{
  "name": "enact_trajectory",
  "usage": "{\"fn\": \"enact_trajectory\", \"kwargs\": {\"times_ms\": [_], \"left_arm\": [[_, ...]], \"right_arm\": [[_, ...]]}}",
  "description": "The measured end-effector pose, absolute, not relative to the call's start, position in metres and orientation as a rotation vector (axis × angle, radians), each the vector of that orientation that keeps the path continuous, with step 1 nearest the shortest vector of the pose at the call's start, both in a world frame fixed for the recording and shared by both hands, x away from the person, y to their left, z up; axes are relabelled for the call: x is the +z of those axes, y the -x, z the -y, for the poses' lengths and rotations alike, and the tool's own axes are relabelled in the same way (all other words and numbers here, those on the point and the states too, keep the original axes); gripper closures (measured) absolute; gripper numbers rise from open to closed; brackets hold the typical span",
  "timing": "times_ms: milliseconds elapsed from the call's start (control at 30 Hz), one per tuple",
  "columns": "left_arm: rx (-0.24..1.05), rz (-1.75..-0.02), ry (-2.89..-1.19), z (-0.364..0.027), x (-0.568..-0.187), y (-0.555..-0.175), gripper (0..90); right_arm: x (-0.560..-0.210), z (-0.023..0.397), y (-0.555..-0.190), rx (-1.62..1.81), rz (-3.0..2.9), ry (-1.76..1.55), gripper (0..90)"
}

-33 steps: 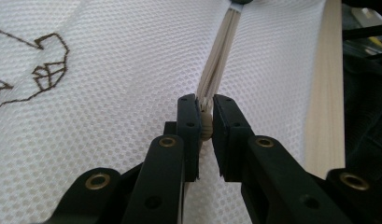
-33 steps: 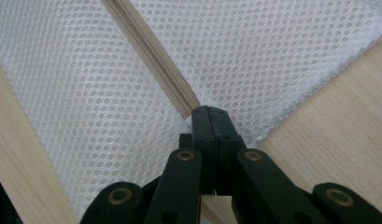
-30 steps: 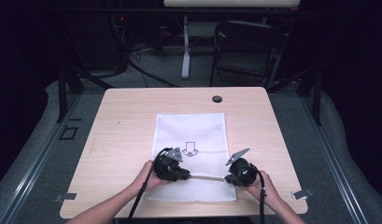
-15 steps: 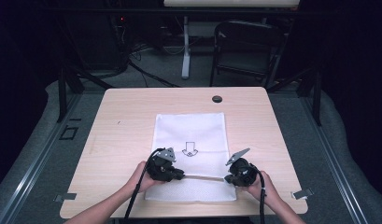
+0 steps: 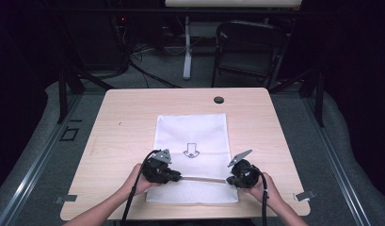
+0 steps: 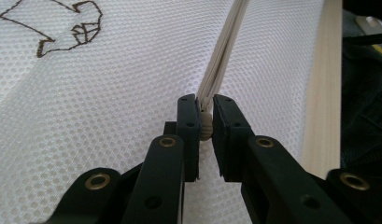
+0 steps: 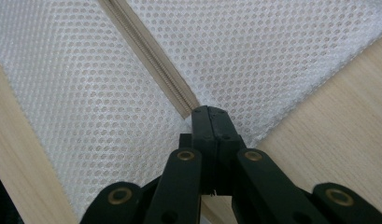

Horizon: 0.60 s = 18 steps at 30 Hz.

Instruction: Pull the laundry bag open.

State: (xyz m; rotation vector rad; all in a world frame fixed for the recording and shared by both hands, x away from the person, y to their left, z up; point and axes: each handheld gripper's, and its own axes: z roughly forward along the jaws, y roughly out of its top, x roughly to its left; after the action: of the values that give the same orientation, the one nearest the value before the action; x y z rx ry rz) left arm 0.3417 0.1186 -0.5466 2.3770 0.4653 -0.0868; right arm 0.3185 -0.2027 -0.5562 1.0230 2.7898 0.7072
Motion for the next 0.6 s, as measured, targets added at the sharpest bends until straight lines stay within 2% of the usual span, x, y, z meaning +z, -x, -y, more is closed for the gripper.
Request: {"fn": "enact_trajectory", "kwargs": {"times_ms": [300,400,600], "left_arm": [[-0.087,-0.469,-2.384,-0.107,-0.549,-0.341,81.4],[-0.086,-0.466,-2.378,-0.104,-0.549,-0.341,81.4],[-0.098,-0.459,-2.374,-0.098,-0.551,-0.341,81.3]], "right_arm": [[-0.554,0.209,-0.319,0.666,-2.81,-1.061,90.0],[-0.55,0.204,-0.318,0.578,-2.794,-0.963,89.5],[-0.551,0.191,-0.317,0.685,-2.775,-0.95,90.0]]}}
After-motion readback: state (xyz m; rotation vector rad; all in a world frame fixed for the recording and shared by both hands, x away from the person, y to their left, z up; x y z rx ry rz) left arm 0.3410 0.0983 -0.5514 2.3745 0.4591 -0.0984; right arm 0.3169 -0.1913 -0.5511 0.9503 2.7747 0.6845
